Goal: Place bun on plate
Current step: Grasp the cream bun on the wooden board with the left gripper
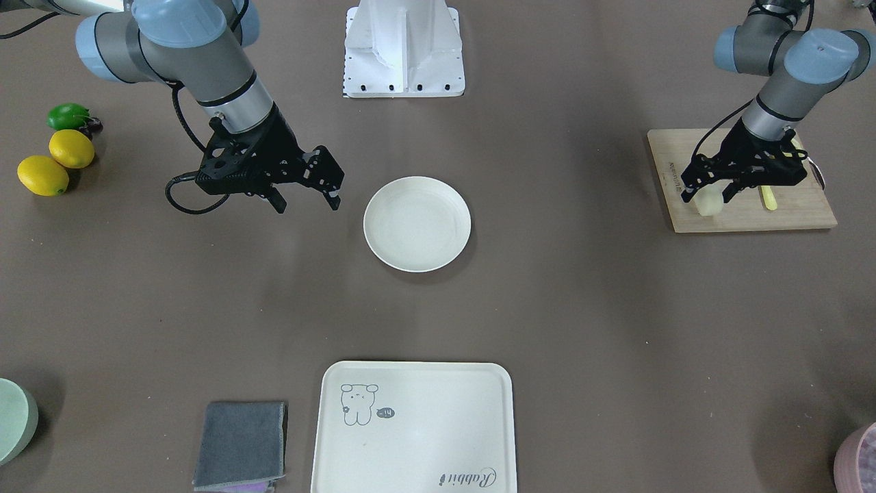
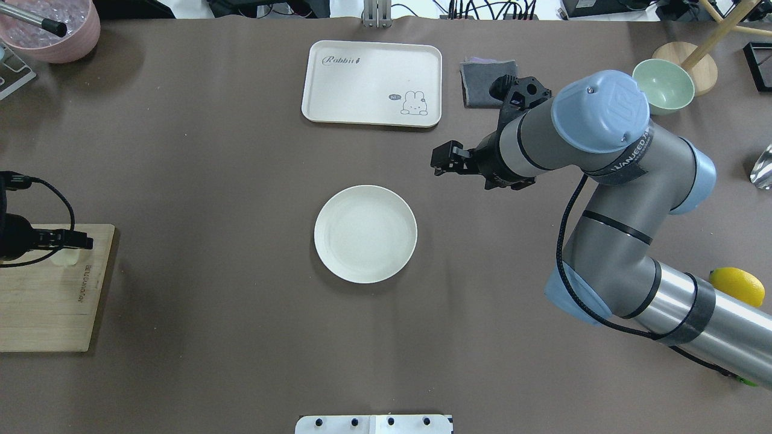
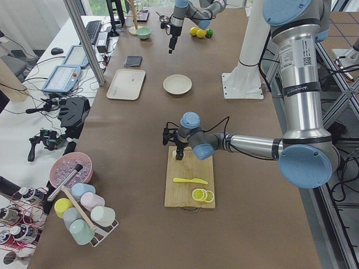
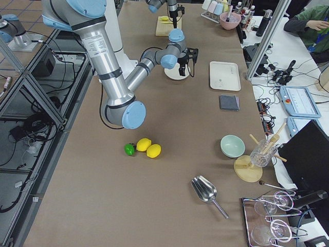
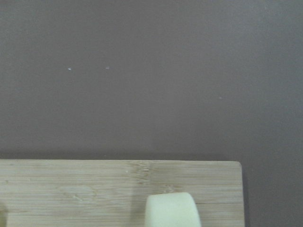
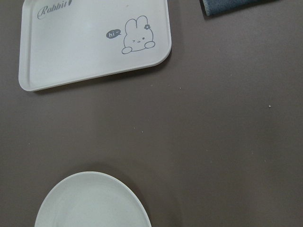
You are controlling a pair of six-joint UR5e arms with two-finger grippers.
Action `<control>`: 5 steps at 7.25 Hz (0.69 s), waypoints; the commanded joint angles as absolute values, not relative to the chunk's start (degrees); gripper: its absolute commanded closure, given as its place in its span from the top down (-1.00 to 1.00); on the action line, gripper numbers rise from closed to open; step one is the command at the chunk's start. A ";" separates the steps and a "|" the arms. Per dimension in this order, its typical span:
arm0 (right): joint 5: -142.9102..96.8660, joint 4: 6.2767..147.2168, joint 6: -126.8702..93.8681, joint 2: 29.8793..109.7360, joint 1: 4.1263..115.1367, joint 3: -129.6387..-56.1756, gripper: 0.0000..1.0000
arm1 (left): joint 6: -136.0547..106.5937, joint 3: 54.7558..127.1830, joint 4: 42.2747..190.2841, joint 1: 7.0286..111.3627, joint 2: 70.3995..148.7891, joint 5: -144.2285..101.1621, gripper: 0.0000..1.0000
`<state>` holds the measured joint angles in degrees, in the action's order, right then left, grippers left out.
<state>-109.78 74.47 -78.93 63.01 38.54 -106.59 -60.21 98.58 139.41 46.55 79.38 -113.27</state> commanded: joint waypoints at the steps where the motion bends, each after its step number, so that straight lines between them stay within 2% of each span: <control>1: -109.78 74.53 -78.93 63.11 38.50 -106.61 1.00 | -59.77 98.52 139.57 46.41 78.93 -113.20 0.04; 3: -109.78 74.44 -78.93 63.19 38.50 -106.61 1.00 | -57.22 98.87 139.57 46.93 77.96 -113.20 0.04; 5: -109.78 74.53 -78.93 63.11 38.50 -106.70 1.00 | -57.22 98.96 139.48 47.02 78.31 -113.29 -0.60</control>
